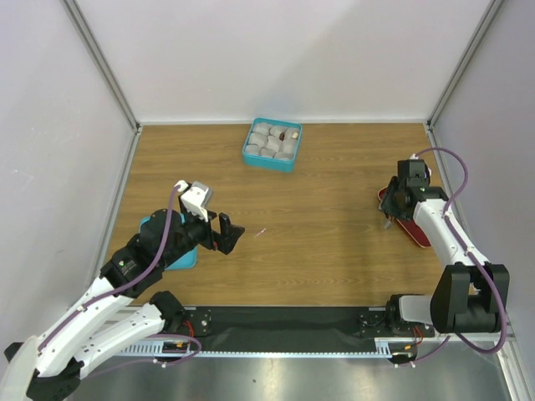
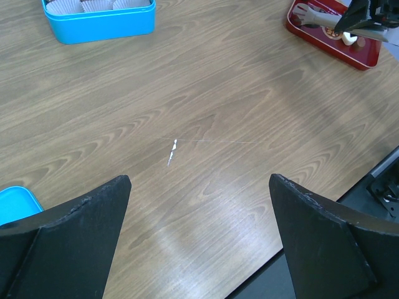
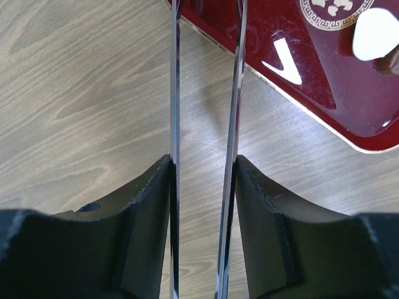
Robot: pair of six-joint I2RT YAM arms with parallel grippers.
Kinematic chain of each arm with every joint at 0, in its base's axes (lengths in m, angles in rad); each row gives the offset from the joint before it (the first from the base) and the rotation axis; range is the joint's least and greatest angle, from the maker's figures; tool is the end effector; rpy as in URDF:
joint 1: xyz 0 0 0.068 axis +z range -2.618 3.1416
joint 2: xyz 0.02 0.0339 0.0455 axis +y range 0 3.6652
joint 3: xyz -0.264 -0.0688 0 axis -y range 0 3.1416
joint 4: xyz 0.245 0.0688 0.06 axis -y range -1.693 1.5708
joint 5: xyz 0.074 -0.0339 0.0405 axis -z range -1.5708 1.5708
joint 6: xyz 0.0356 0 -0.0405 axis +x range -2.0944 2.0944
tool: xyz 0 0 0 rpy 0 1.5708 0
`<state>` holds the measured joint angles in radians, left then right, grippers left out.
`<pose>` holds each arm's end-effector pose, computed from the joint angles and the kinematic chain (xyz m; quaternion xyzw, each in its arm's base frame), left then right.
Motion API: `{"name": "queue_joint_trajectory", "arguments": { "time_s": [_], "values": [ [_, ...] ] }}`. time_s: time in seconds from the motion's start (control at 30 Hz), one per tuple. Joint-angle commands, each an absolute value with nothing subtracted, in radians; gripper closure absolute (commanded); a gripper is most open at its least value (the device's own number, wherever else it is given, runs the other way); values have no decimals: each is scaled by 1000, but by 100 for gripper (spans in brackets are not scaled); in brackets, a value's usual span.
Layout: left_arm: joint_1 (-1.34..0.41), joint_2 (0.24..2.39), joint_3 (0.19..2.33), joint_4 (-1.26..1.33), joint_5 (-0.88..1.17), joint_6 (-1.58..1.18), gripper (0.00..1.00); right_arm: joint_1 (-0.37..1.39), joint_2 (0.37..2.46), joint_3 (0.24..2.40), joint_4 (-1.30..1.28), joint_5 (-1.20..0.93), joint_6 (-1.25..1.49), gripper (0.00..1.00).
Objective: Pack the chocolate
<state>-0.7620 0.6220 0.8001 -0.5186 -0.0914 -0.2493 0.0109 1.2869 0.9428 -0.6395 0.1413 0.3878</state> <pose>0.1029 -0.0937 0.3332 0.1814 0.7959 -0.2466 0.5224 0.2575 -0.0022 0.2498 0.1989 0.9341 -0.0091 0.2963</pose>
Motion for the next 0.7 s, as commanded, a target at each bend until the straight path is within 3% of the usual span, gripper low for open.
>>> {"name": "queue_joint_trajectory", "arguments": {
  "time_s": [0.0,0.67],
  "values": [
    [-764,627,804,-488,-87,-225,0,-18,1285,933,-586,173,373,52],
    [-764,626,804,-489,-92,-227,0,-34,1307,908,-560,118,373,51]
  ]
}}
